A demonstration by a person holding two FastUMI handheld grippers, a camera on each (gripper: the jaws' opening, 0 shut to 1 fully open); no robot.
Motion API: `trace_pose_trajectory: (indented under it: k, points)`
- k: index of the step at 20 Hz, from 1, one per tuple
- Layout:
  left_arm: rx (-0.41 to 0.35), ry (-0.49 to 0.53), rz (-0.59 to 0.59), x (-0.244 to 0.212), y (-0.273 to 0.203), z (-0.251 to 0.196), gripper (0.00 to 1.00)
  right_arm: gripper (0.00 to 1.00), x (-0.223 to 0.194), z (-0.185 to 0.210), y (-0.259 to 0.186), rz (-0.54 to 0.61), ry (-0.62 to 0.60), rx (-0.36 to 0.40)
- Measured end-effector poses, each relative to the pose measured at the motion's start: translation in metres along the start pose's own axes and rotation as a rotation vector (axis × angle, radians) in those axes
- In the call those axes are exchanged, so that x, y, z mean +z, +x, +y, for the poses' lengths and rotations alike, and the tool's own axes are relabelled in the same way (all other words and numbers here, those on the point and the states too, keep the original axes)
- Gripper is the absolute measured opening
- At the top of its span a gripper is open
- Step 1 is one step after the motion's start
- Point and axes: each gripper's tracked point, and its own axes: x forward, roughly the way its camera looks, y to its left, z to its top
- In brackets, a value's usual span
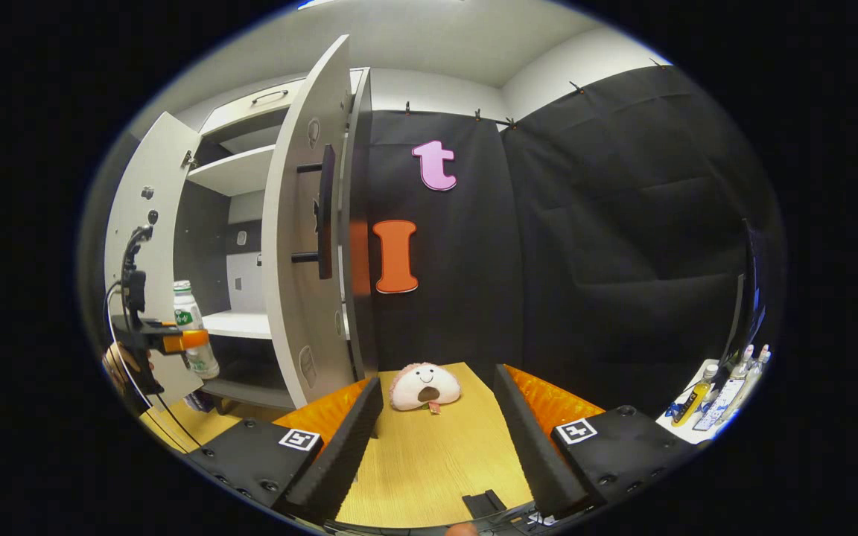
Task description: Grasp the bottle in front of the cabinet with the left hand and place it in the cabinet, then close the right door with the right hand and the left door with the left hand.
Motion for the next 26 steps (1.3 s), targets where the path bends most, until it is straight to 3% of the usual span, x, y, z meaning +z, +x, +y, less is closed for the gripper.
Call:
trace_pose_trajectory:
  k: [8, 13, 26]
  points:
    - [0.031, 0.075, -0.071, 0.094, 0.046, 0.008, 0.73, 0.99, 0.002, -0.014, 0.008, 0.011, 0.025, -0.016]
    - [0.040, 0.028, -0.083, 0.129, 0.077, 0.011, 0.73, 0.99, 0.002, -0.020, 0.017, 0.017, 0.018, -0.032]
    - [0.036, -0.055, 0.085, 0.085, 0.150, 0.010, 0.74, 0.99, 0.002, -0.039, 0.026, 0.019, 0.011, -0.078]
